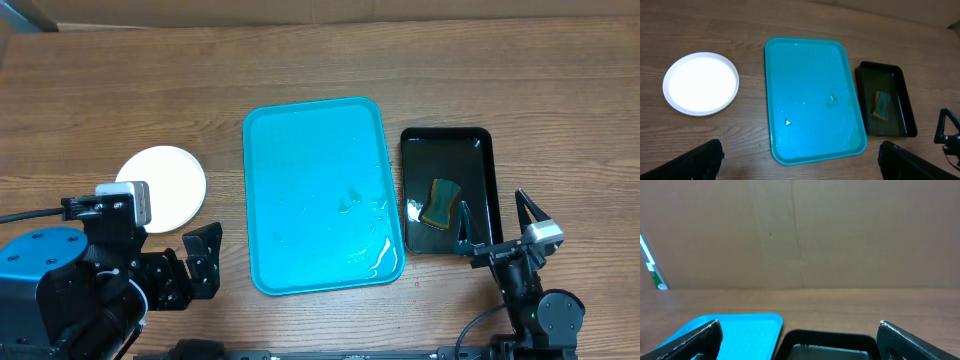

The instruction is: Clean dirty plates on tray and stack at the side

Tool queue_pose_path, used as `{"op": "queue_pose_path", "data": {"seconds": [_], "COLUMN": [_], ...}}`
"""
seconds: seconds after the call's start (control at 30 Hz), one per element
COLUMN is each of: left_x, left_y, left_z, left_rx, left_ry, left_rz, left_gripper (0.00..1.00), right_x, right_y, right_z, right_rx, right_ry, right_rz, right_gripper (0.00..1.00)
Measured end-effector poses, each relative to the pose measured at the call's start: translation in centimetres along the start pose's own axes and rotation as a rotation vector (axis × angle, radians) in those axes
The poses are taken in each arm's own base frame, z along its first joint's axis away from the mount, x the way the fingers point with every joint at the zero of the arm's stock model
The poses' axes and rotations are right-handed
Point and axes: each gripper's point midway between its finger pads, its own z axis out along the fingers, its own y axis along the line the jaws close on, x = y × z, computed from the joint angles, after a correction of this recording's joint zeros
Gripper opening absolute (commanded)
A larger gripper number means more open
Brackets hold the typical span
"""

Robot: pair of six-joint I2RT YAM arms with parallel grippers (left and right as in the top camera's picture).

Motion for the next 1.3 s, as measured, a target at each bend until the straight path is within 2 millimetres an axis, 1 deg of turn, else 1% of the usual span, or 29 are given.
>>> {"op": "queue_pose_path", "data": {"seconds": [0.17,0.27,0.3,0.37,1.07,1.13,1.23,1.3], "left_x": [0.0,0.0,0.0,0.0,-0.1,-0.9,-3.1,-3.8], "left_y": [0.0,0.0,0.0,0.0,0.1,0.3,0.6,1.1], "left_z": [0.0,0.0,0.0,0.0,0.0,0.2,0.8,2.3], "left_rx": [0.000,0.000,0.000,0.000,-0.003,-0.010,-0.010,0.003], "left_ry": [0.000,0.000,0.000,0.000,-0.005,-0.050,-0.192,-0.291], "left_rz": [0.000,0.000,0.000,0.000,0.000,-0.005,-0.009,-0.006], "left_gripper": [1.00,1.00,1.00,1.00,1.00,1.00,1.00,1.00], "right_x": [0.0,1.4,2.6,3.1,3.2,3.2,3.2,3.2], "right_y": [0.0,-0.2,-0.3,-0.4,-0.4,-0.4,-0.4,-0.4], "right_z": [0.0,0.0,-0.1,-0.2,-0.2,-0.2,-0.2,-0.2], "right_rx": [0.000,0.008,0.015,0.018,0.019,0.019,0.019,0.019], "right_ry": [0.001,0.055,0.105,0.124,0.128,0.128,0.129,0.128], "right_rz": [0.000,0.012,0.022,0.027,0.028,0.028,0.028,0.029], "right_gripper": [1.00,1.00,1.00,1.00,1.00,1.00,1.00,1.00]}}
